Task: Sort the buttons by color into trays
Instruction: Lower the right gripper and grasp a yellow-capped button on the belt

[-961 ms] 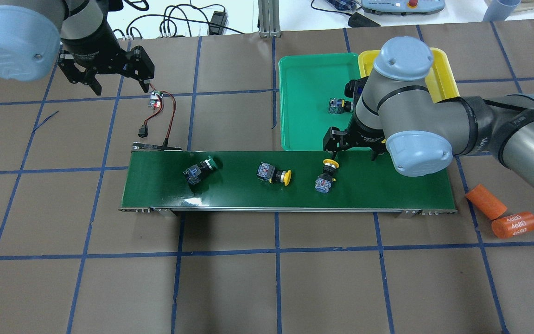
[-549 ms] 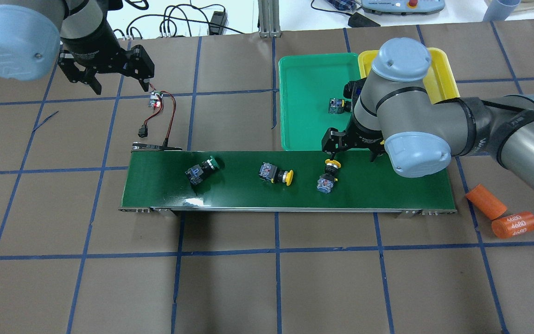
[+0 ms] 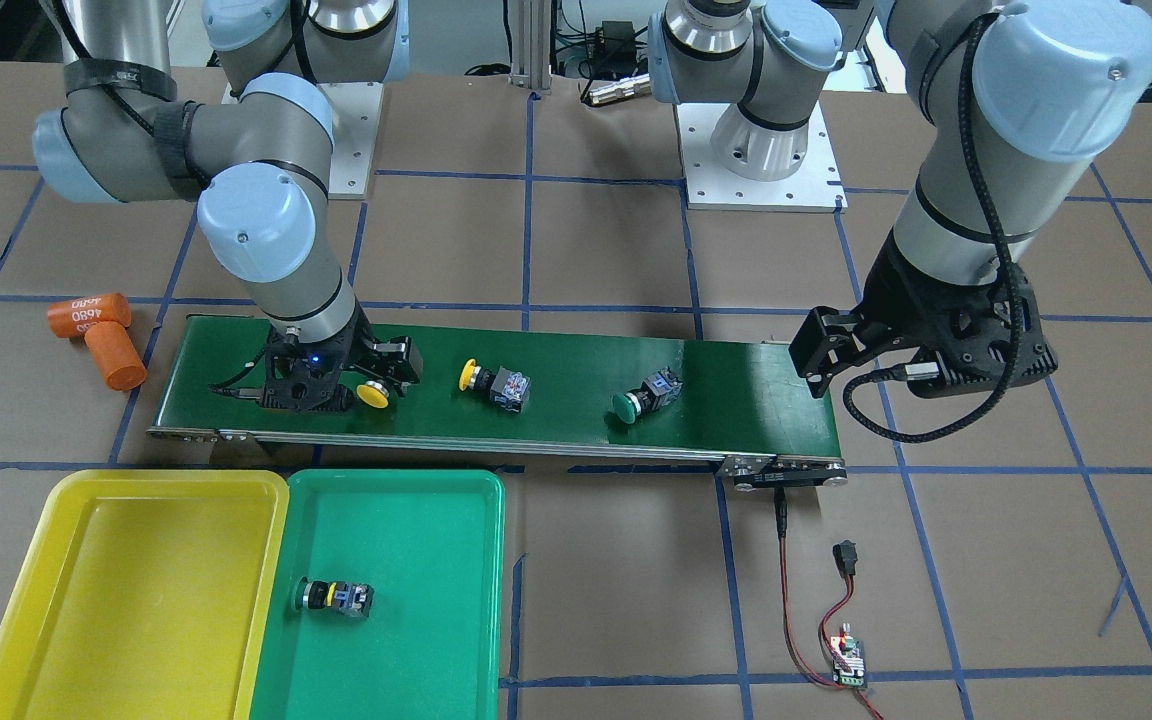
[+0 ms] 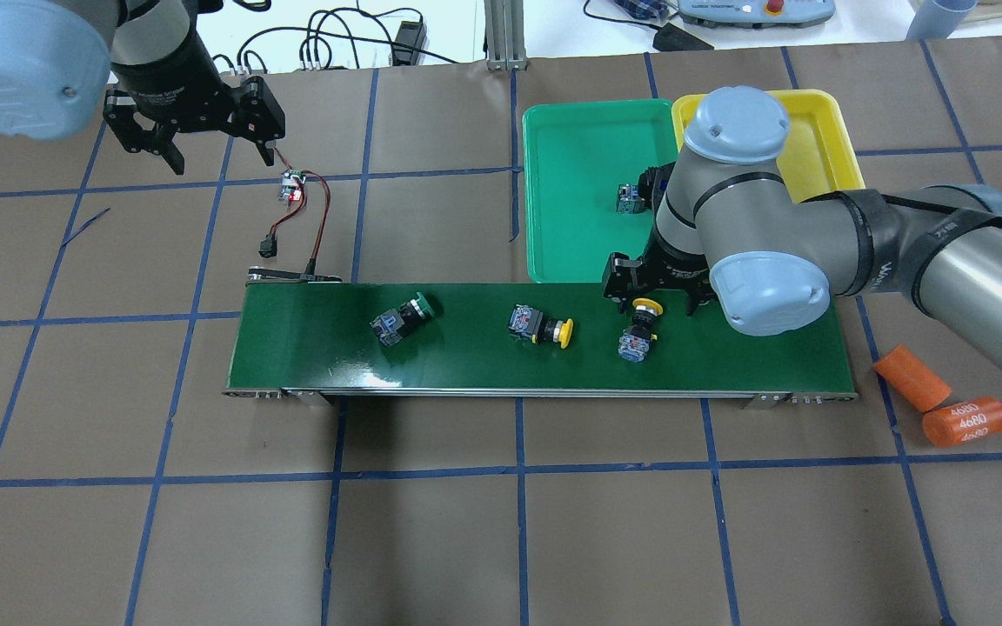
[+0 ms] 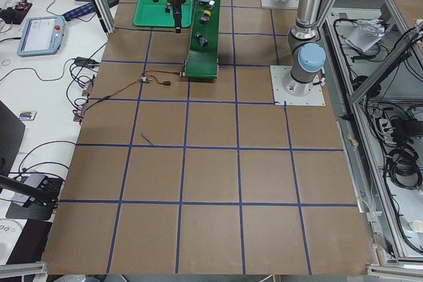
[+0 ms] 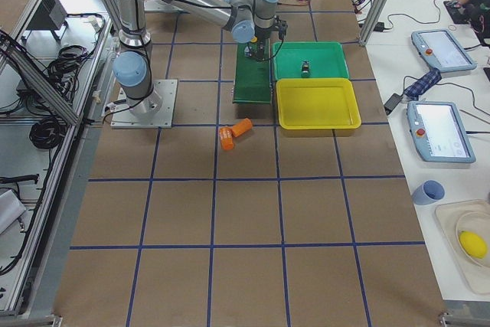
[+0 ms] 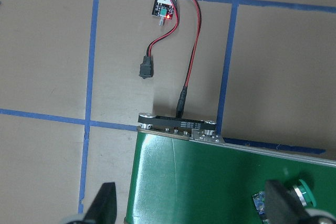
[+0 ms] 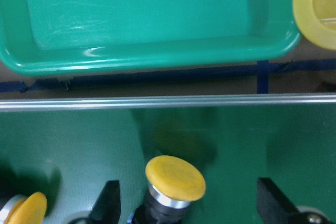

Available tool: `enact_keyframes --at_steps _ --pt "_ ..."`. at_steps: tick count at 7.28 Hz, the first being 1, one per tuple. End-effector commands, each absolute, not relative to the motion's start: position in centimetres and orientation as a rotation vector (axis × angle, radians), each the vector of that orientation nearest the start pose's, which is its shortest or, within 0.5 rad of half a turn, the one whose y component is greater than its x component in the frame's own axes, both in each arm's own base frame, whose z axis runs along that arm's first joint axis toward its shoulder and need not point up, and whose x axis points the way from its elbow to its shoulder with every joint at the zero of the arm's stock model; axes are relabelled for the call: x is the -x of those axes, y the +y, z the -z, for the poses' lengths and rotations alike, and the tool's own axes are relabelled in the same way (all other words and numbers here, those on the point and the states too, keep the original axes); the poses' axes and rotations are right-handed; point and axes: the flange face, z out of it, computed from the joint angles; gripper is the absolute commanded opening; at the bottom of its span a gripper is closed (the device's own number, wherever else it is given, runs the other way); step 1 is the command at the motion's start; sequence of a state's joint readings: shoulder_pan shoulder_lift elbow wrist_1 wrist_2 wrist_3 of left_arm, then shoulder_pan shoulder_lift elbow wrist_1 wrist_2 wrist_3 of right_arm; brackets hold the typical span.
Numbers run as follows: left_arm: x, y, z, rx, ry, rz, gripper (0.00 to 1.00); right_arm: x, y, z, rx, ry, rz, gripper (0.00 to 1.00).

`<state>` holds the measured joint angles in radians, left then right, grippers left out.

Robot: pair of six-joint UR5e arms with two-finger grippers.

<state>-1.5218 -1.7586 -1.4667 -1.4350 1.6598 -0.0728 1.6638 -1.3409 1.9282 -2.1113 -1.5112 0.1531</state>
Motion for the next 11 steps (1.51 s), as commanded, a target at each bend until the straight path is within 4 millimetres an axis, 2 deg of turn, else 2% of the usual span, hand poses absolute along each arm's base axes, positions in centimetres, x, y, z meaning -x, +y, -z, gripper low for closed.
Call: enact_keyframes --at_steps 1,3,5,6,7,8,9,10,11 --pt "9.6 -58.1 -45.4 0.193 3.043 0.079 1.0 -18.7 -50.4 -24.9 -0.093 3.091 -0.1 0.66" --pt "9.6 -57.9 -45.3 0.193 3.043 0.072 1.0 -18.7 -50.5 -25.1 -0.09 3.088 -0.096 0.41" --pt "9.7 -58.0 -45.3 0.192 3.043 0.07 1.0 -18.6 -51.0 -25.6 -0.075 3.094 -0.071 0.26" --pt "9.6 -58.1 -44.7 0.218 3.042 0.034 1.0 -18.1 -51.7 -26.2 -0.079 3.108 -0.042 0.26" --pt "9.5 -58.3 -44.7 0.221 3.04 0.033 1.0 -17.8 -54.0 -27.9 -0.043 3.11 0.014 0.27" --pt "9.5 -58.5 -45.1 0.233 3.04 0.046 1.0 -16.6 -56.8 -28.1 -0.067 3.118 -0.017 0.27" --pt "9.4 -58.8 -45.2 0.243 3.039 0.048 1.0 -14.5 -59.5 -29.7 -0.091 3.127 -0.018 0.27" --pt "9.4 -59.2 -45.5 0.241 3.037 0.058 1.0 -11.6 -62.2 -30.3 0.009 3.131 0.0 0.29" --pt "9.5 -59.5 -45.9 0.241 3.039 0.067 1.0 -7.6 -64.4 -31.3 0.053 3.132 0.033 0.31"
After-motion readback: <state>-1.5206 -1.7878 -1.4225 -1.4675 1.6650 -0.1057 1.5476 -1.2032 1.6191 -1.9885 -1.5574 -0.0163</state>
